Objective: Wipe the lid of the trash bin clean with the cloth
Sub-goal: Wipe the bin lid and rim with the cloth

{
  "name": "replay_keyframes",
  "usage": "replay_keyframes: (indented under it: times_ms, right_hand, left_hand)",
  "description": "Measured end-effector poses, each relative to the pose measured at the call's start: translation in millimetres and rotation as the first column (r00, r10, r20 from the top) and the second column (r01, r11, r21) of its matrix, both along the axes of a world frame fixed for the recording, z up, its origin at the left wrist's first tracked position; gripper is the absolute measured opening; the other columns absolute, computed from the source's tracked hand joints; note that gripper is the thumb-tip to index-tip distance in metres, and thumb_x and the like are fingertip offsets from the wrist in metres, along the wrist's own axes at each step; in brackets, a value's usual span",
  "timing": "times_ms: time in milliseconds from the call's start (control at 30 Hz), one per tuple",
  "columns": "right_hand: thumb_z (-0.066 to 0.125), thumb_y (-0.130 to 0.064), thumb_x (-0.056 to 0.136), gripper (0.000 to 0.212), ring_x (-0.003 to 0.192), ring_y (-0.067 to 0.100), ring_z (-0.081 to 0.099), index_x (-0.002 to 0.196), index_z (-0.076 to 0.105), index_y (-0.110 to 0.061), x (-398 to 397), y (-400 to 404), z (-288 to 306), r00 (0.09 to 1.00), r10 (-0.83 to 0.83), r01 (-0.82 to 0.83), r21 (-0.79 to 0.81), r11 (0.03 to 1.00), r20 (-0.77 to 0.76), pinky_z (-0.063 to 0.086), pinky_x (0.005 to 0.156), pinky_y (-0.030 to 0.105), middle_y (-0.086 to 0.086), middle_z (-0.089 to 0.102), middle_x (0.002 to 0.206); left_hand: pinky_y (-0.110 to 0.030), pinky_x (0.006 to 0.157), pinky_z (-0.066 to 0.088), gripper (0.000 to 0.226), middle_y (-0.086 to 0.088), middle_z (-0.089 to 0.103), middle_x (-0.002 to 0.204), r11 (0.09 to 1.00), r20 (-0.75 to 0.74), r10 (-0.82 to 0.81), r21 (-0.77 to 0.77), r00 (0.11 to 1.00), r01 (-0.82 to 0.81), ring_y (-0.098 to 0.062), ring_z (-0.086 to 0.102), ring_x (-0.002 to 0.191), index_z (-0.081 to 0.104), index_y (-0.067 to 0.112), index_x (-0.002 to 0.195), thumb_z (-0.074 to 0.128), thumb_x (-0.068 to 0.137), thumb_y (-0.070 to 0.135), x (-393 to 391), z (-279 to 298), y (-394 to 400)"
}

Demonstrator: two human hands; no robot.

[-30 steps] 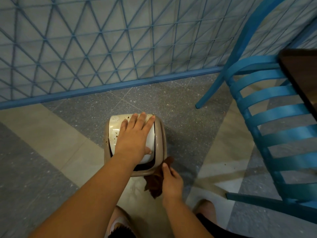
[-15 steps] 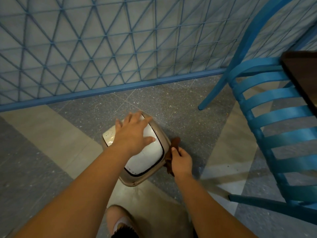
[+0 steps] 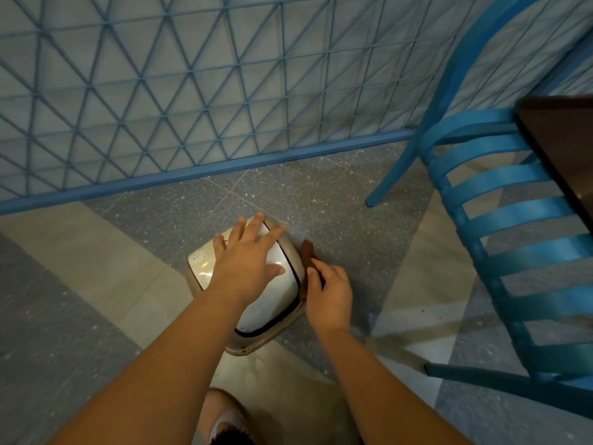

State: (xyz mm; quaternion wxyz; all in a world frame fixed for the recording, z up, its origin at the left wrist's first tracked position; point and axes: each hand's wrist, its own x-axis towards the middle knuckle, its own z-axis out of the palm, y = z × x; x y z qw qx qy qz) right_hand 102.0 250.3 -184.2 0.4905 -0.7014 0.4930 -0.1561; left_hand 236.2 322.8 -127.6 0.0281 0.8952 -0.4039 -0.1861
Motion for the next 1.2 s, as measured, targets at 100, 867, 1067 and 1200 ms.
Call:
replay_keyframes:
  times_ms: [100, 867, 1067, 1200]
  right_hand:
    - [0.046, -0.023, 0.098, 0.032, 0.095, 0.012, 0.055, 0.127, 0.059, -0.02, -12.5, 3.7, -5.4, 0.996, 0.067, -0.068, -0.006, 0.998, -0.057, 0.04, 0.084, 0.02, -0.006, 0.045, 0.105]
    - [0.052, -0.02, 0.096, 0.031, 0.094, 0.008, 0.053, 0.125, 0.061, -0.016, 15.2, 13.7, 16.4, 0.996, 0.023, -0.021, -0.026, 0.999, 0.089, 0.039, 0.087, 0.015, -0.003, 0.049, 0.107]
    - [0.05, -0.019, 0.096, 0.031, 0.092, 0.008, 0.054, 0.125, 0.061, -0.023, -13.1, 17.7, 0.6, 1.0, 0.018, -0.018, 0.006, 1.0, 0.024, 0.044, 0.089, 0.021, -0.003, 0.049, 0.105]
    - [0.053, -0.017, 0.095, 0.031, 0.09, 0.003, 0.052, 0.124, 0.061, -0.021, -52.2, 39.6, -18.9, 0.992, 0.113, -0.114, -0.026, 0.993, -0.058, 0.041, 0.089, 0.015, -0.005, 0.05, 0.105]
  left_hand:
    - [-0.059, 0.114, 0.004, 0.072, 0.005, -0.004, 0.16, 1.0, 0.006, -0.003, 0.015, 1.0, 0.003, -0.026, -0.005, 0.146, 0.014, 0.044, 0.147, 0.056, 0.088, 0.05, -0.8, -1.6, -0.5]
    - [-0.059, 0.113, 0.006, 0.073, 0.004, 0.0, 0.16, 0.999, 0.035, 0.027, -0.02, 0.999, -0.026, -0.026, -0.003, 0.146, 0.016, 0.044, 0.146, 0.058, 0.087, 0.049, -2.7, -4.0, 1.2]
    - [-0.06, 0.113, 0.006, 0.074, 0.004, -0.002, 0.16, 1.0, 0.042, 0.017, 0.007, 0.999, -0.017, -0.026, -0.004, 0.146, 0.013, 0.044, 0.147, 0.056, 0.087, 0.05, -2.0, -3.3, 0.0]
    - [-0.06, 0.113, 0.007, 0.074, 0.002, -0.001, 0.16, 1.0, 0.048, 0.014, 0.005, 0.999, -0.014, -0.028, -0.002, 0.146, 0.013, 0.043, 0.147, 0.056, 0.088, 0.05, -1.3, -3.9, 0.4]
